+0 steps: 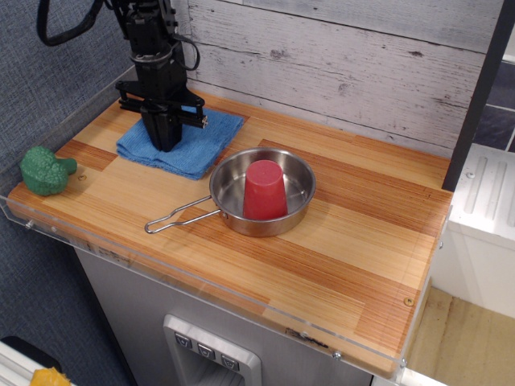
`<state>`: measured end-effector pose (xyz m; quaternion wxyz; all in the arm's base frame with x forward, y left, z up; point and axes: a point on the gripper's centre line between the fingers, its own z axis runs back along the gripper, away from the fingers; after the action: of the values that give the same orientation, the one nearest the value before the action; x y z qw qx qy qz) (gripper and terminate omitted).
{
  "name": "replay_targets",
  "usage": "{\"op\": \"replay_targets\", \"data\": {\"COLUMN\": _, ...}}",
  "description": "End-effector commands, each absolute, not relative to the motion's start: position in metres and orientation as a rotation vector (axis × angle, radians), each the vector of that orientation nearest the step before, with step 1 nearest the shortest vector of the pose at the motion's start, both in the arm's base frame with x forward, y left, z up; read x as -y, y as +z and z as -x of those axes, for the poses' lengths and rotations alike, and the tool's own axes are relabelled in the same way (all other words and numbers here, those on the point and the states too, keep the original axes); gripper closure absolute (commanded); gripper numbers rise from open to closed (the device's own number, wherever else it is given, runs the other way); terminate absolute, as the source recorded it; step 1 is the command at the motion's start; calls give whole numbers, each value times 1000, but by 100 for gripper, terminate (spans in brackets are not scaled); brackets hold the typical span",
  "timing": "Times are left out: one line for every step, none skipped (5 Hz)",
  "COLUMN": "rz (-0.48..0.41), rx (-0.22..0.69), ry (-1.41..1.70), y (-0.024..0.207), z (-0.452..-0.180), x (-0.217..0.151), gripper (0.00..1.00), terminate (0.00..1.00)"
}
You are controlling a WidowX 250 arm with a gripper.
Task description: Slide blue cloth upward to the back of the table.
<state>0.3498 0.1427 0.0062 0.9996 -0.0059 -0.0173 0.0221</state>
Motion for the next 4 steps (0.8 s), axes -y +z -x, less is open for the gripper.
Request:
{"op": "replay_targets", "data": {"rz": 37, "rx": -11, "ry": -55, "y": -5, "z": -360, "x": -118, "gripper": 100, "terminate": 0}}
{"op": "replay_targets", "data": {"rz": 60, "rx": -23, "ry": -55, "y": -2, "z": -362, "x": -108, "gripper": 100, "terminate": 0}}
{"op": "replay_targets", "data": {"rz": 62, "rx": -30, "ry": -69, "y": -2, "z": -366, "x": -102, "gripper": 100, "terminate": 0}}
{"op": "replay_targets", "data": {"rz": 49, "rx": -36, "ry": -65, "y": -1, "z": -367, "x": -100, "gripper": 100, "terminate": 0}}
